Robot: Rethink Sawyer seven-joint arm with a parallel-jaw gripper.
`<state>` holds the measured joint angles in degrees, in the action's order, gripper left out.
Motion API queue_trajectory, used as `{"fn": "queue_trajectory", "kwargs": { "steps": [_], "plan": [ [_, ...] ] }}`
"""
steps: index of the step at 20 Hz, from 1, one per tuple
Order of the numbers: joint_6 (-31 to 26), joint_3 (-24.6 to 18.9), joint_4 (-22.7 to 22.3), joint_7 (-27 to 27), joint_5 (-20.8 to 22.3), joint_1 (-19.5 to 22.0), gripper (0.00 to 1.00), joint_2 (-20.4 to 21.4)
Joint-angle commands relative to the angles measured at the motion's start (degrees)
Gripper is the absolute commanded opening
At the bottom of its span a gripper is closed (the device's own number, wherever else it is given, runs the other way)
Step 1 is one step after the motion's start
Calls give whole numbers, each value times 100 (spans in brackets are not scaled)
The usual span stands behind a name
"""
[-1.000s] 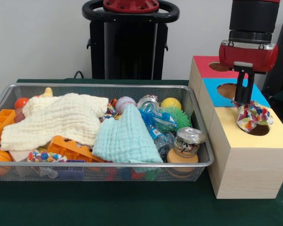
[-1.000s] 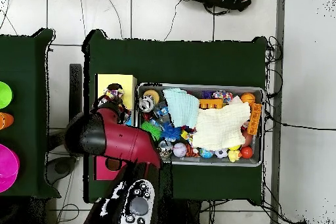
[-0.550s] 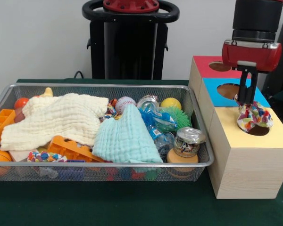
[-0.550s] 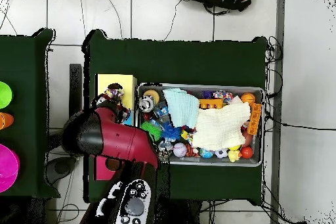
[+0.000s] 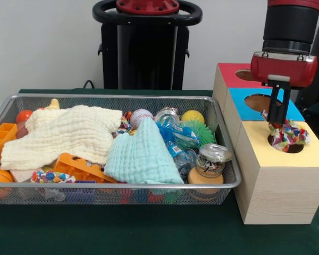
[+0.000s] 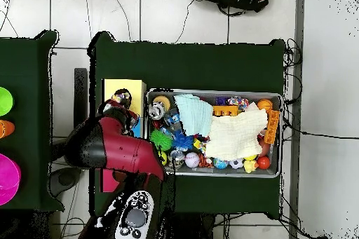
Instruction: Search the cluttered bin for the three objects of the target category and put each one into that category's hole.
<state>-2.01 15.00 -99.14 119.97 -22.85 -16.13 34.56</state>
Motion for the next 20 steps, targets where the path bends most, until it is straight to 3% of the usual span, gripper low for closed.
{"fn": "queue_trajectory", "kwargs": {
  "steps": [1, 14, 17, 20],
  "plan": [
    [1320, -359, -686, 1137, 552, 69, 0, -341],
    [2872, -335, -1207, 1394, 653, -158, 0, -448],
    [3080, -159, -1253, 1243, 587, -272, 0, -573],
    [2909, 4, -1202, 924, 577, -321, 0, -665]
  ]
}}
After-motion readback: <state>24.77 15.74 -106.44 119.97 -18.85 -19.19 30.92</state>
